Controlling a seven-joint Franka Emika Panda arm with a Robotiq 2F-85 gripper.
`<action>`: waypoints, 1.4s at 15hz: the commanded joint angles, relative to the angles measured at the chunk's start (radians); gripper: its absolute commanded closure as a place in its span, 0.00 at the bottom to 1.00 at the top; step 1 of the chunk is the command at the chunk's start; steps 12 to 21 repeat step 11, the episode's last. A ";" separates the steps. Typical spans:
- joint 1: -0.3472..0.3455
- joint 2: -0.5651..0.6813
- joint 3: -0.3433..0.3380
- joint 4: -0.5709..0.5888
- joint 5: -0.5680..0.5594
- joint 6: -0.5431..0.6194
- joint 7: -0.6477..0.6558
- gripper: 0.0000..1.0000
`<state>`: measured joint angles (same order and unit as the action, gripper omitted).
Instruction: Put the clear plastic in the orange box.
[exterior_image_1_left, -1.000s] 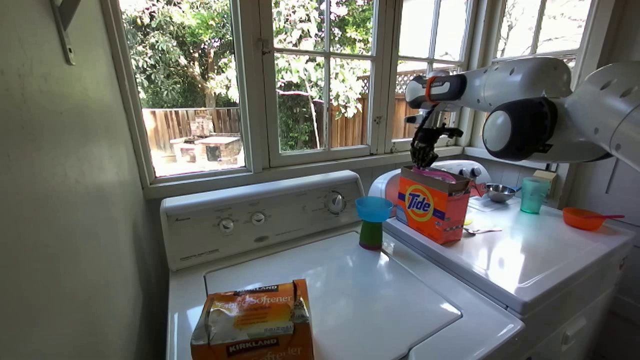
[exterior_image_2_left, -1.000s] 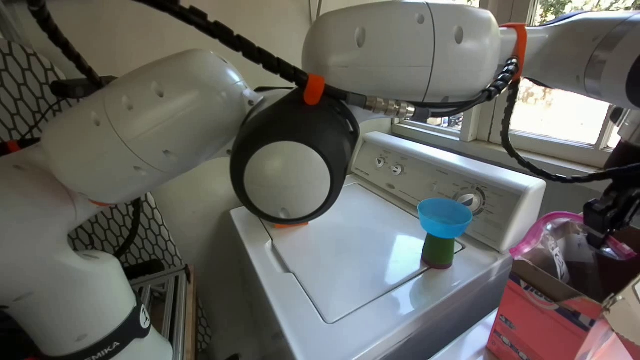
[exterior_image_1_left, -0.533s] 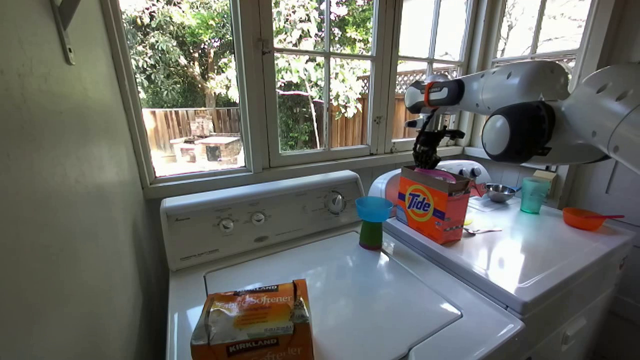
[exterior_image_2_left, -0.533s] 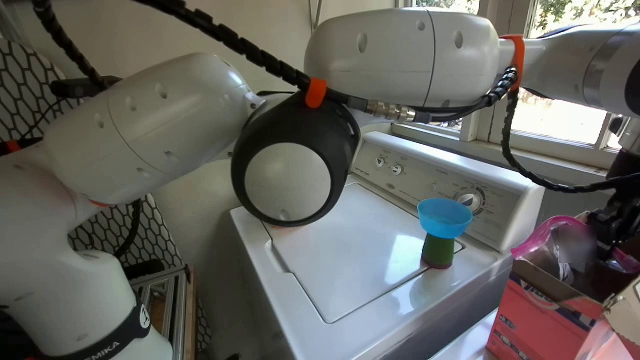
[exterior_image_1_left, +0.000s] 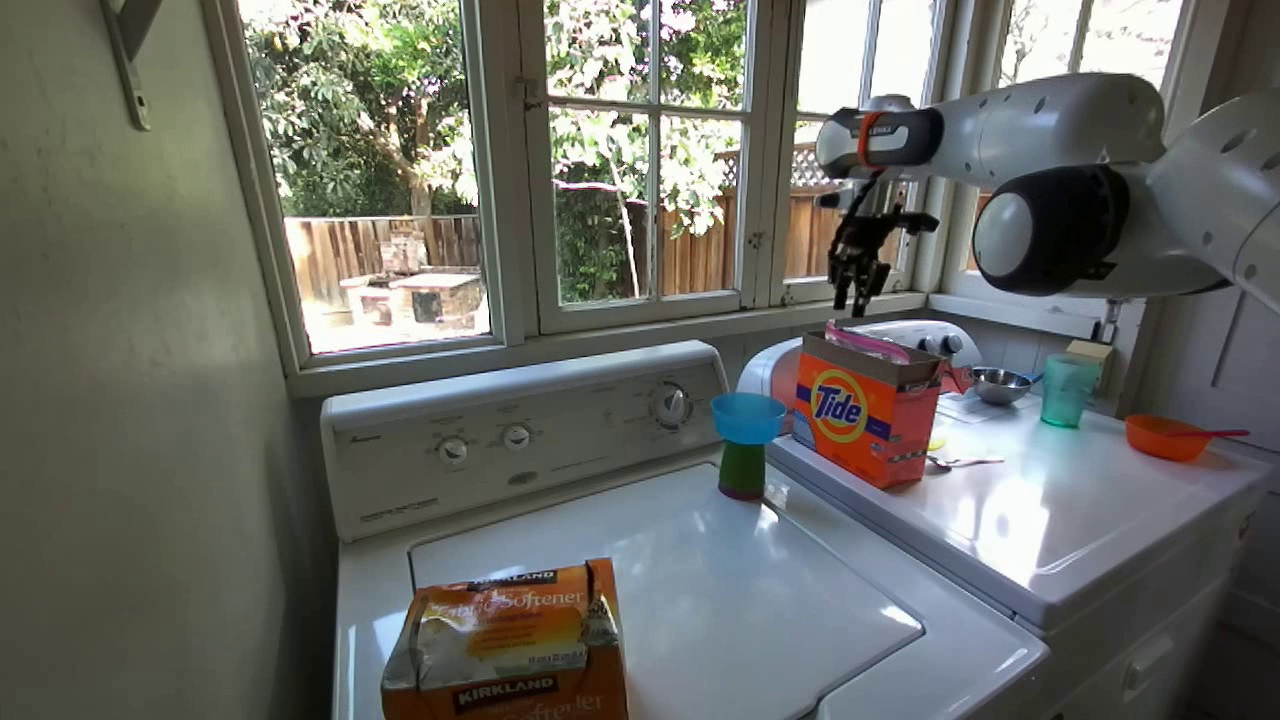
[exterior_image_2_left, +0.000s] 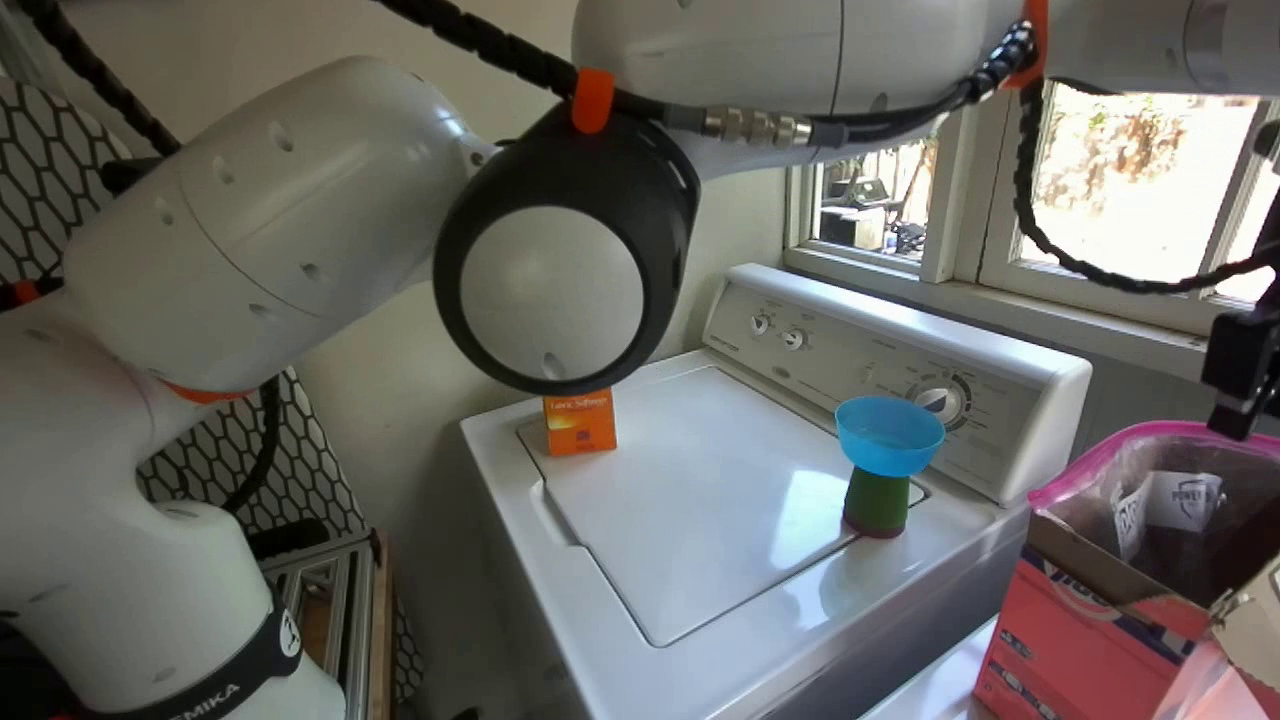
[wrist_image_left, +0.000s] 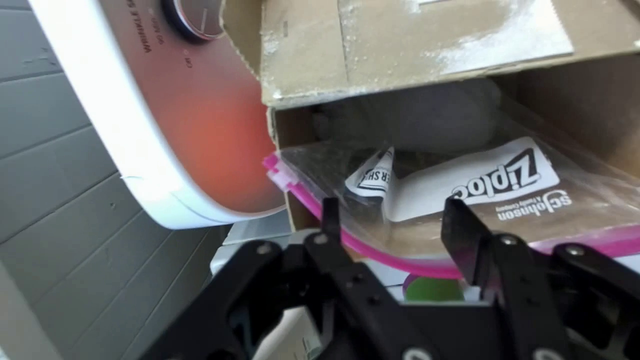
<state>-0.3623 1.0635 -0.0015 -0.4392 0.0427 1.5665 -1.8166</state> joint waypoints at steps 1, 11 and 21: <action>-0.006 -0.078 -0.002 0.001 -0.008 -0.035 0.006 0.12; -0.008 -0.139 0.007 -0.006 0.005 -0.013 0.006 0.00; -0.008 -0.139 0.007 -0.006 0.005 -0.013 0.006 0.00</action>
